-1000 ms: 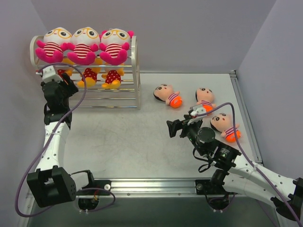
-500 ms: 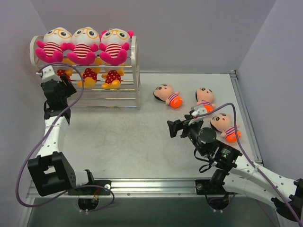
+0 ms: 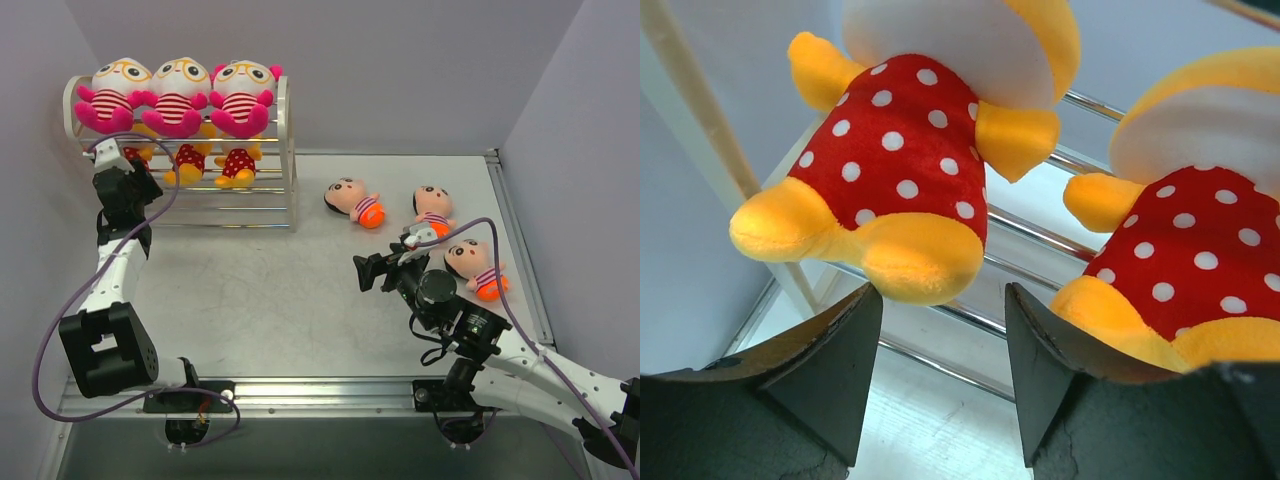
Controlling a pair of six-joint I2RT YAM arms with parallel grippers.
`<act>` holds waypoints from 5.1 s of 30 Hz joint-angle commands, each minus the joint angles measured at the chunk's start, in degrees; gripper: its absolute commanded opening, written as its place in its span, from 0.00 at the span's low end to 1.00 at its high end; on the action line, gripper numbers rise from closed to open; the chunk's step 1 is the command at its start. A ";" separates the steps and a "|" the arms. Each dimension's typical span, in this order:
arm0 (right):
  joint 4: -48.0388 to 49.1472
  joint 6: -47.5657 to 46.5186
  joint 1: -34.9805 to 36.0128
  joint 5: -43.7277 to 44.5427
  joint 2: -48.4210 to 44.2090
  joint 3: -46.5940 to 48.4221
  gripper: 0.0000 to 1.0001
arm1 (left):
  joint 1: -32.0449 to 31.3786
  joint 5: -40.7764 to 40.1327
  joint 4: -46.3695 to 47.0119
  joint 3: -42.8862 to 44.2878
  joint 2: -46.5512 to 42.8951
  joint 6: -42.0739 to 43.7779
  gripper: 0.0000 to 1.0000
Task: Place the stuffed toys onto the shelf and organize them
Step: Place the stuffed toy onto shelf, then grab a stuffed toy with the right arm
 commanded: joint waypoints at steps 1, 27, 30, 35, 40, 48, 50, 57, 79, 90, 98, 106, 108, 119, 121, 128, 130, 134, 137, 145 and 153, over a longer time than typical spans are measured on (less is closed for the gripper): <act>1.44 0.13 -0.31 1.72 0.43 0.83 0.88 | 0.48 0.93 5.14 2.89 0.58 0.58 0.60; 1.71 -0.22 -0.40 1.89 2.01 0.92 0.88 | 0.48 -1.62 7.78 1.92 1.99 -0.65 0.51; 1.62 -0.22 -0.40 1.89 2.18 1.00 0.88 | 0.40 -1.44 7.43 2.18 2.43 -0.74 0.43; 1.62 -0.22 -0.40 1.89 2.01 1.09 0.88 | 0.48 -0.21 7.43 2.10 1.99 -1.00 0.09; 1.53 -0.22 -0.40 1.80 2.10 1.18 0.87 | 1.09 3.99 8.13 2.27 1.46 -0.57 0.02; 1.35 -0.13 -0.40 1.80 2.19 1.36 0.87 | 3.82 15.34 11.20 2.09 1.55 -2.93 0.03; 1.44 -0.13 -0.40 1.80 2.27 1.36 0.87 | 4.08 16.92 12.08 1.92 1.55 -3.98 0.02; 1.44 -0.04 -0.40 1.72 2.27 1.27 0.88 | 4.44 16.93 12.44 1.22 1.20 -6.19 0.03; 1.09 0.04 -0.40 1.19 1.84 1.53 0.87 | 4.26 10.42 10.94 -0.89 -2.40 -7.33 0.53; 0.74 0.48 -0.40 0.49 0.96 1.80 0.87 | 3.82 9.90 9.71 -2.04 -5.30 -9.78 0.66; 0.48 0.92 -0.49 0.31 0.60 2.32 0.87 | 2.33 8.76 3.30 -4.05 -10.74 -12.78 0.72; -0.75 1.63 -0.40 0.40 0.25 2.85 0.87 | -2.77 9.63 -3.02 -3.71 -14.09 -12.78 0.72; -1.19 1.98 -0.40 0.83 0.08 3.11 0.87 | -3.82 10.07 -4.78 -3.62 -16.11 -12.17 0.72; -5.76 5.67 -1.37 4.17 3.85 6.71 0.87 | -9.44 7.36 -26.84 -0.01 -25.86 -3.82 0.89; -7.07 7.50 -2.50 4.53 5.08 7.33 0.87 | -11.55 6.12 -29.83 -0.80 -27.53 -2.33 0.95; -10.68 12.43 -10.83 1.03 13.06 11.19 0.86 | -19.64 -0.90 -34.67 -4.13 -37.01 1.11 0.95; -10.60 13.49 -13.75 -1.00 14.83 12.25 0.85 | -20.96 -3.36 -36.07 -5.28 -39.31 1.55 0.94; -9.72 17.17 -21.66 -6.89 21.15 13.83 0.82 | -23.42 -6.09 -38.27 -8.53 -46.78 1.11 0.94; -8.32 18.85 -27.37 -11.54 26.42 15.33 0.82 | -24.04 -10.40 -40.38 -10.73 -51.60 0.50 0.94; -5.76 12.10 -37.13 -28.67 44.09 27.18 0.82 | -24.92 -19.80 -40.21 -12.76 -55.49 1.19 0.94; -11.81 -0.38 -38.99 -36.86 63.25 48.78 0.83 | -25.01 -29.12 -42.67 -11.97 -57.25 -0.65 0.94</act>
